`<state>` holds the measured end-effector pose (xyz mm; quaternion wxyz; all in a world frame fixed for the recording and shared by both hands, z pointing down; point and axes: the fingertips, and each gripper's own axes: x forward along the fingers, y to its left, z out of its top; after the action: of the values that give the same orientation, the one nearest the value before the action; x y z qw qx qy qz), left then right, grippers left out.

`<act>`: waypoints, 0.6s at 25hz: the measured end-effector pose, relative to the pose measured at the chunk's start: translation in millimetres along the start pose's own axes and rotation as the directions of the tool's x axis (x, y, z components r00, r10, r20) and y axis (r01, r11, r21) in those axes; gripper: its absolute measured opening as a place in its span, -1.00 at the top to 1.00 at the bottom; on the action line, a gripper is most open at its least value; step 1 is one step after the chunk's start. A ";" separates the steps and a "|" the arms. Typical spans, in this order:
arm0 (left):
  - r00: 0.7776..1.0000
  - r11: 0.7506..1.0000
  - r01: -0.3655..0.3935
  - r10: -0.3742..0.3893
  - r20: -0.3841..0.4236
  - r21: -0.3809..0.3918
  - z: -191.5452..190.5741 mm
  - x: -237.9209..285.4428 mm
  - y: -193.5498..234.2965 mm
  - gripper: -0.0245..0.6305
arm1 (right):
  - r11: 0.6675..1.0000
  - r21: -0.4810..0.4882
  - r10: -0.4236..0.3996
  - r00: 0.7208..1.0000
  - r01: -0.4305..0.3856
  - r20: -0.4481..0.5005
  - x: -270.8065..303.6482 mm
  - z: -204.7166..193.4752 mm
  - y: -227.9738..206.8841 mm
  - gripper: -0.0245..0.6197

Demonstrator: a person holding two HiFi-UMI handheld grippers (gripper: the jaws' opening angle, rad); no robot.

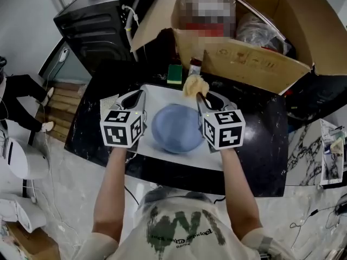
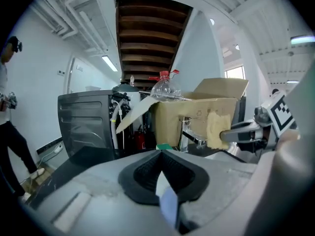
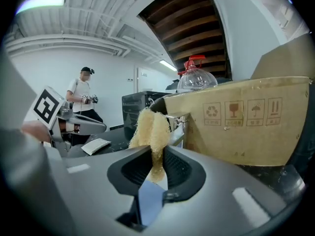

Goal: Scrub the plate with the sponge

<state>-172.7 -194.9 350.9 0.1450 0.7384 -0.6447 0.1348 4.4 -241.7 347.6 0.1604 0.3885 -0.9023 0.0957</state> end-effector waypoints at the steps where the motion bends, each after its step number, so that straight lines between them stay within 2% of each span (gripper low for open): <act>1: 1.000 1.000 0.019 -0.019 0.001 0.004 1.1 3.2 3.6 0.93 | 1.000 0.007 -0.016 1.000 0.016 0.001 2.3 0.4 1.2 0.73; 9: 0.982 0.982 0.188 -0.187 -0.021 0.034 -6.2 30.3 7.6 0.93 | 0.988 0.055 -0.142 0.990 0.143 -0.017 6.5 -8.6 7.4 0.73; 15: 0.969 0.967 0.248 -0.247 -0.029 0.057 -12.7 38.8 5.7 0.93 | 0.987 0.049 -0.150 0.987 0.153 -0.065 15.2 -22.8 21.3 0.73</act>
<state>-173.4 -226.1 377.8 0.1452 0.8156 -0.5416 0.1429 -16.1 -230.6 373.3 0.1843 0.4570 -0.8620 0.1194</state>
